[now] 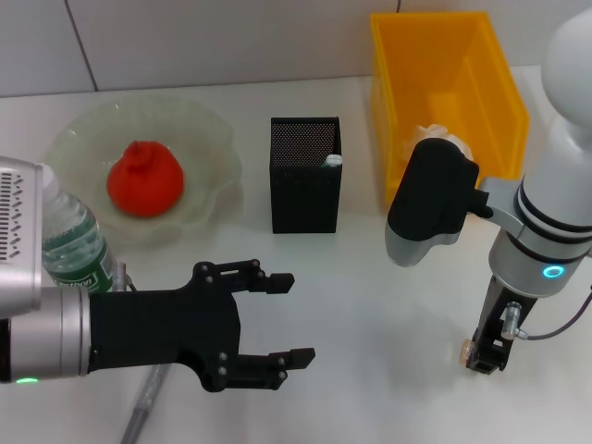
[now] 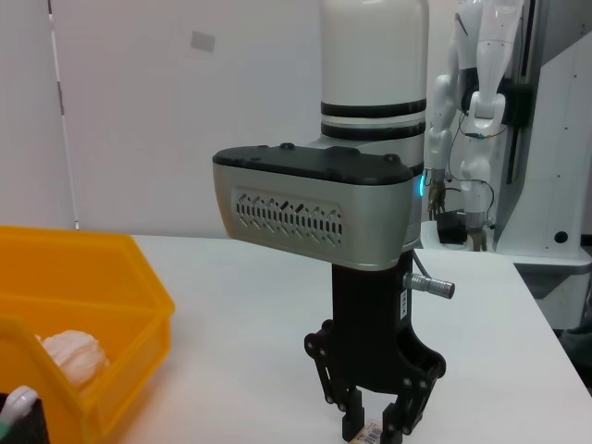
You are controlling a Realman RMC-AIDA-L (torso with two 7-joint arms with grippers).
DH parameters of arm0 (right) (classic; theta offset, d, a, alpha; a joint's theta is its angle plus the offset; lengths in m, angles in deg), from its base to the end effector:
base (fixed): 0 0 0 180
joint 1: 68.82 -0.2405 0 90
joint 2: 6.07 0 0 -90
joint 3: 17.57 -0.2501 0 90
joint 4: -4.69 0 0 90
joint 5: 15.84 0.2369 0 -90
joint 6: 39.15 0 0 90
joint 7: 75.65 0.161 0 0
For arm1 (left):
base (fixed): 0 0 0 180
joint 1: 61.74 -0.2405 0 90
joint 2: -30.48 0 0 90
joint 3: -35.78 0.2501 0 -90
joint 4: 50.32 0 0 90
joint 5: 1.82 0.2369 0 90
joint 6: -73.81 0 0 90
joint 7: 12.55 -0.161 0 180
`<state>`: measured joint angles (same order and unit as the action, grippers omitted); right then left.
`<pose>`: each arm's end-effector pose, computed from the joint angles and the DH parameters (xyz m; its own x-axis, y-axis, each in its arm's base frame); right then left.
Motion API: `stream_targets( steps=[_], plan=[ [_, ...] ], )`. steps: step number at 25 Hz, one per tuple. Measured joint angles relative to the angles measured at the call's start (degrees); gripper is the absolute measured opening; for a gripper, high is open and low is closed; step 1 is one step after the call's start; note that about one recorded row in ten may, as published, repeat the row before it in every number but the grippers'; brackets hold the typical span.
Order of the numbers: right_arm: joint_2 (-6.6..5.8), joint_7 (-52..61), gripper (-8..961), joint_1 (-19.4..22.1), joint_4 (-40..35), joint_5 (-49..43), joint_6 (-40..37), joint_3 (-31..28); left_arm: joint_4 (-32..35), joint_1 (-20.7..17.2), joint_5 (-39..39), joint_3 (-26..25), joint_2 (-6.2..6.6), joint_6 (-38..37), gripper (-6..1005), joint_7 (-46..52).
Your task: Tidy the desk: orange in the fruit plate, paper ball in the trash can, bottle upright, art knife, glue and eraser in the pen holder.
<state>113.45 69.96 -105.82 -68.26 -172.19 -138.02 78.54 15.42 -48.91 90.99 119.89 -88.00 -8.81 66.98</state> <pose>0.1905 0.3343 -0.0520 0.6127 -0.4732 0.6330 -0.3581 -0.8802 -0.3114 -0.1937 0.2972 -0.0512 0.9060 0.0448 0.4208 0.0863 -0.9930 -0.0802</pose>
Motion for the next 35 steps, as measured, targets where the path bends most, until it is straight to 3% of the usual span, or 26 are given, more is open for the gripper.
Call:
stream_targets(
  steps=[9,26,35],
  plan=[
    [0.01,0.99,259,-0.01,0.07,-0.61,0.55,1.0,0.0,0.06,0.0,0.09,0.0,0.0,786,0.0],
    [0.01,1.08,259,0.2,-0.27,-0.71,2.05,1.01,0.0,0.09,0.0,-0.02,0.0,0.0,786,0.0],
    [-0.19,1.99,259,1.84,-10.28,-4.05,1.23,-0.62,-0.04,0.09,0.0,0.06,0.01,0.05,786,0.0]
  ],
)
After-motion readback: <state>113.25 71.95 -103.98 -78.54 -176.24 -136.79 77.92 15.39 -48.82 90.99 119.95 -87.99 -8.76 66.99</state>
